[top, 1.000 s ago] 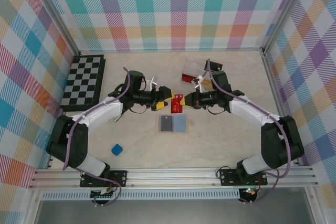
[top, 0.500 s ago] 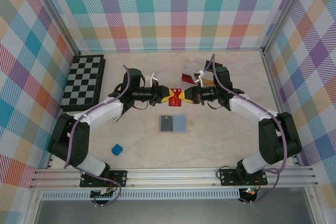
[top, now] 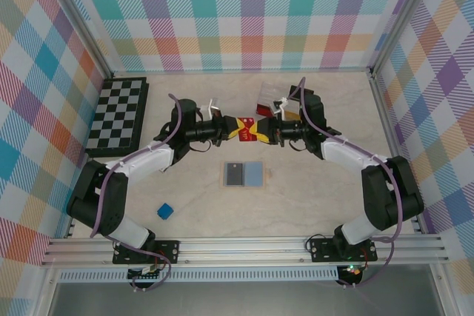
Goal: Take the credit cards out of the card holder
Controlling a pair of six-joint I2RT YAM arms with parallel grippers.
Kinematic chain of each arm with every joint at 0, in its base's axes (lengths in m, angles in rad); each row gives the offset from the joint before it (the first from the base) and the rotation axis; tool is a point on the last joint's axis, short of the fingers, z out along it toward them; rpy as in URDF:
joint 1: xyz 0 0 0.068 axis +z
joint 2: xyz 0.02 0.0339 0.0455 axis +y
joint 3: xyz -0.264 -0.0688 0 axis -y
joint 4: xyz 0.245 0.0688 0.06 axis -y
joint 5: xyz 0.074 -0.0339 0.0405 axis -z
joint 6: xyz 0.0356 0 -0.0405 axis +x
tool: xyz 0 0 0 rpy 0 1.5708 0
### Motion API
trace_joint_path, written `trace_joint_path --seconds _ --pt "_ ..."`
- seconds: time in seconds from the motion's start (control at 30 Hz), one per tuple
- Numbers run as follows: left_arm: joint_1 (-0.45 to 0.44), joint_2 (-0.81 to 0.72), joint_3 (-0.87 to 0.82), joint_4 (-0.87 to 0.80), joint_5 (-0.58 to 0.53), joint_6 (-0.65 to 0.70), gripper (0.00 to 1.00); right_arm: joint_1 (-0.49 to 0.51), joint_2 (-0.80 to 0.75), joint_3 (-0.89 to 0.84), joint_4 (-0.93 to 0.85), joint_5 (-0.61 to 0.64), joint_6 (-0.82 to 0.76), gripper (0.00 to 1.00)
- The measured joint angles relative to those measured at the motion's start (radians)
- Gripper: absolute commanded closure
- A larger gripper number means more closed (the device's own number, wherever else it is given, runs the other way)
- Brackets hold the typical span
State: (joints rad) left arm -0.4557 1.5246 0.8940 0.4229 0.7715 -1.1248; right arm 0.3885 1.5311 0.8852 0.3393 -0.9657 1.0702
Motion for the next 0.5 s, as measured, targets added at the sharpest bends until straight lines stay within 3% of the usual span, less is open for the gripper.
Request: trace_joint_path --seconds 0.13,0.17,0.33,0.4,0.5 --pt "0.000 -0.008 0.000 0.010 -0.033 -0.014 1.00 0.010 0.000 -0.003 0.027 0.026 0.038 0.96" --pt "0.000 -0.008 -0.001 0.008 -0.040 -0.013 0.95 0.010 0.000 -0.002 0.026 0.033 0.039 0.99" --pt "0.002 -0.011 0.000 -0.068 -0.090 0.013 0.47 0.019 0.000 0.080 -0.174 0.113 -0.111 1.00" --pt "0.013 -0.030 0.001 -0.161 -0.121 0.052 0.34 0.025 0.000 0.157 -0.326 0.196 -0.233 1.00" --pt "0.034 -0.069 0.024 -0.348 -0.183 0.120 0.23 0.026 0.000 0.267 -0.509 0.332 -0.420 1.00"
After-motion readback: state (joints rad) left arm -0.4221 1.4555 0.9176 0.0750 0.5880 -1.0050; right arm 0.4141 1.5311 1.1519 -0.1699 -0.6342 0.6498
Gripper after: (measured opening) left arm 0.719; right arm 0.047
